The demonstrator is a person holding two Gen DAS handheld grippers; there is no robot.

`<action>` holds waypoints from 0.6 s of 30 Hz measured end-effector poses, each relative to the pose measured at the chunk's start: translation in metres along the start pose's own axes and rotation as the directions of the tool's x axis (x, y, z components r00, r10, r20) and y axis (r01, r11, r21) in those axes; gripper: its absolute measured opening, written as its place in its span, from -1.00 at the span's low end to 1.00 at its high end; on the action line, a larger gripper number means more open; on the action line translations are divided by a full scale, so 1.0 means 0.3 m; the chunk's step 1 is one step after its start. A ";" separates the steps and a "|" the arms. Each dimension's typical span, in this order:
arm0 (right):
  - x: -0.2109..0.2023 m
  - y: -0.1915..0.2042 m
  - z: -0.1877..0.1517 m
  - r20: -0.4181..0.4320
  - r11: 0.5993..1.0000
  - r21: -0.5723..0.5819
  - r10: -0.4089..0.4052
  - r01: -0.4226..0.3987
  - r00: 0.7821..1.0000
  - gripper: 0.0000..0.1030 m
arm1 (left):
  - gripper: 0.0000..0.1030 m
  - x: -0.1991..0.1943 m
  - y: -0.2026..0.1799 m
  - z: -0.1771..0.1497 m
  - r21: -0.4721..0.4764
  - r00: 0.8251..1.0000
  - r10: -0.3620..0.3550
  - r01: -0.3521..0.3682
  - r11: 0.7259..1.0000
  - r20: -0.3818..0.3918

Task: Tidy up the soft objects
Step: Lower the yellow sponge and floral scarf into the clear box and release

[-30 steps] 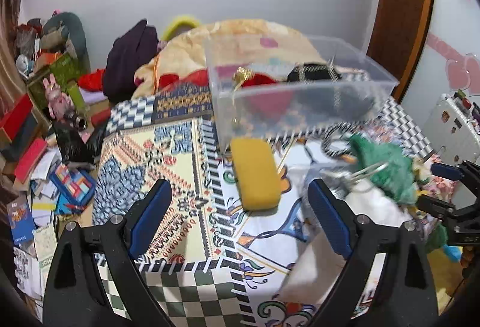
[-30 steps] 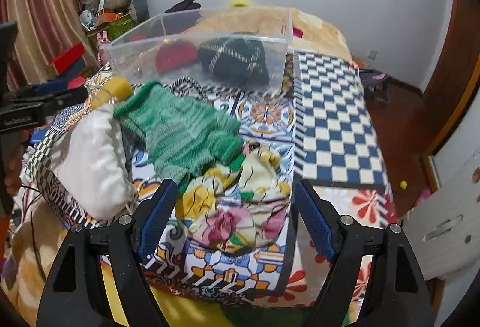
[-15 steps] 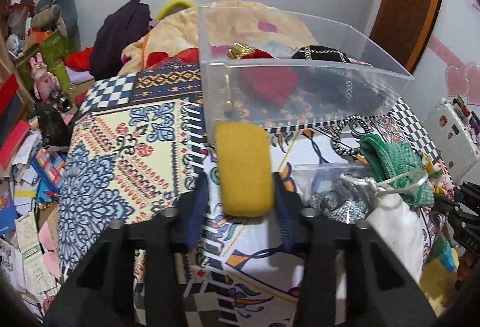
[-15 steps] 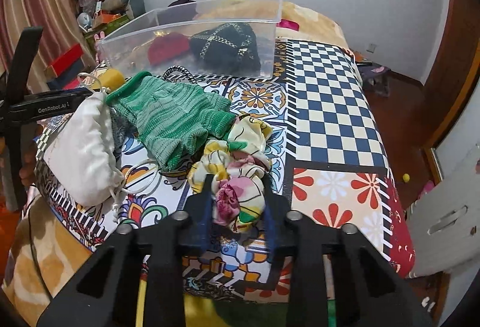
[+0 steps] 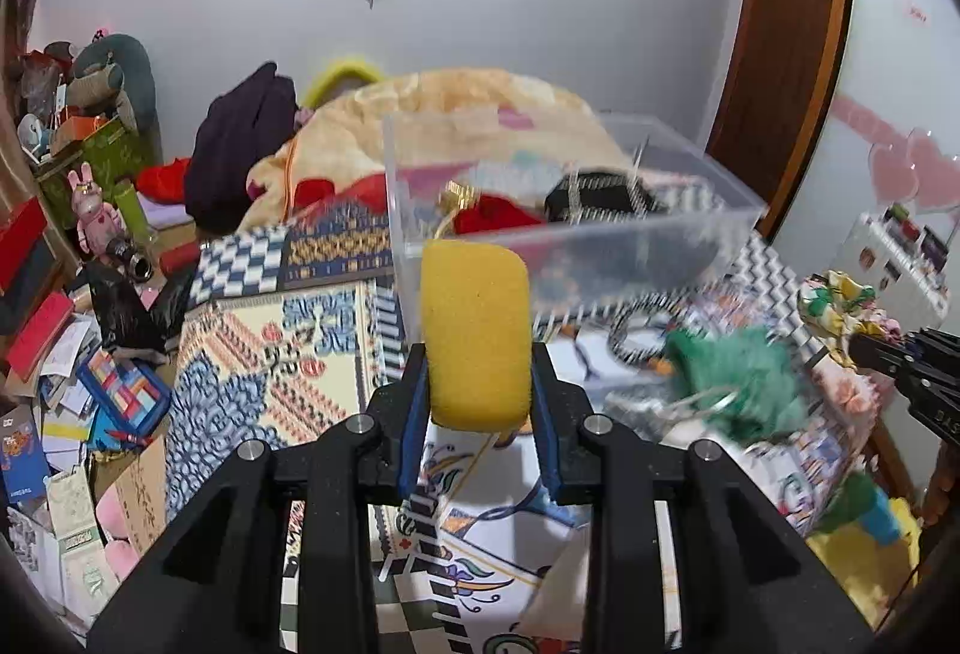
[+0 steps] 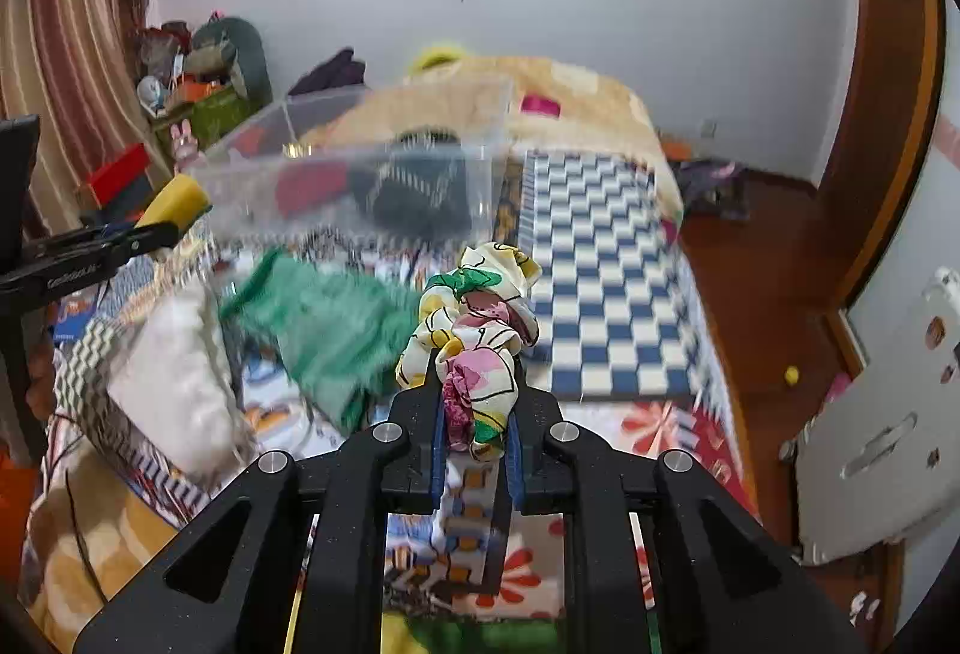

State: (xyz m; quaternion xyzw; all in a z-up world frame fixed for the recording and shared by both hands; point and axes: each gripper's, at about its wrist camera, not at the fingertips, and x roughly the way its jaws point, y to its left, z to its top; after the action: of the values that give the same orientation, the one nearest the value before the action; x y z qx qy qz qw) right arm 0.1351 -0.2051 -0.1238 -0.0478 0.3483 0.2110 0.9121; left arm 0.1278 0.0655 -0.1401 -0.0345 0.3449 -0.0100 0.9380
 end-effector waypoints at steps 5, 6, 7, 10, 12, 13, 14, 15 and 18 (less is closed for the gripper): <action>-0.026 0.016 0.075 0.068 1.000 -0.009 0.007 -0.006 0.998 -0.73 | -0.40 -0.078 -0.002 0.059 -0.008 0.997 -0.014 0.014 1.000 0.076; -0.028 0.020 0.091 0.082 1.000 -0.011 0.011 -0.010 0.997 -0.73 | -0.40 -0.091 -0.002 0.071 -0.010 0.996 -0.015 0.016 1.000 0.091; -0.031 0.027 0.109 0.095 1.000 -0.015 0.015 -0.014 0.995 -0.73 | -0.40 -0.101 -0.002 0.081 -0.012 0.995 -0.016 0.017 1.000 0.102; -0.032 0.049 0.156 0.131 0.999 -0.027 0.025 -0.022 0.991 -0.73 | -0.40 -0.126 -0.003 0.112 -0.018 0.990 -0.018 0.020 1.000 0.137; -0.029 0.064 0.182 0.151 0.999 -0.034 0.038 -0.033 0.988 -0.73 | -0.40 -0.133 -0.002 0.135 -0.022 0.988 -0.022 0.025 0.999 0.155; -0.025 0.072 0.196 0.161 0.999 -0.040 0.041 -0.035 0.986 -0.73 | -0.40 -0.133 -0.003 0.145 -0.024 0.987 -0.021 0.025 0.999 0.161; -0.019 0.077 0.207 0.168 0.998 -0.043 0.044 -0.037 0.985 -0.73 | -0.40 -0.132 -0.003 0.154 -0.024 0.986 -0.021 0.025 0.999 0.165; -0.013 0.086 0.225 0.176 0.998 -0.047 0.052 -0.044 0.983 -0.73 | -0.40 -0.129 -0.005 0.166 -0.023 0.985 -0.021 0.025 0.999 0.169; 0.008 0.112 0.265 0.191 0.997 -0.052 0.072 -0.063 0.979 -0.73 | -0.40 -0.112 -0.011 0.191 -0.021 0.985 -0.019 0.023 1.000 0.174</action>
State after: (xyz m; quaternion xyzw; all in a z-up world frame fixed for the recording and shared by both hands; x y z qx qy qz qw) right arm 0.1717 -0.1551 -0.0636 -0.0358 0.2548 0.2534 0.9325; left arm 0.1394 0.0668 -0.0745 -0.0497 0.2613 -0.0130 0.9639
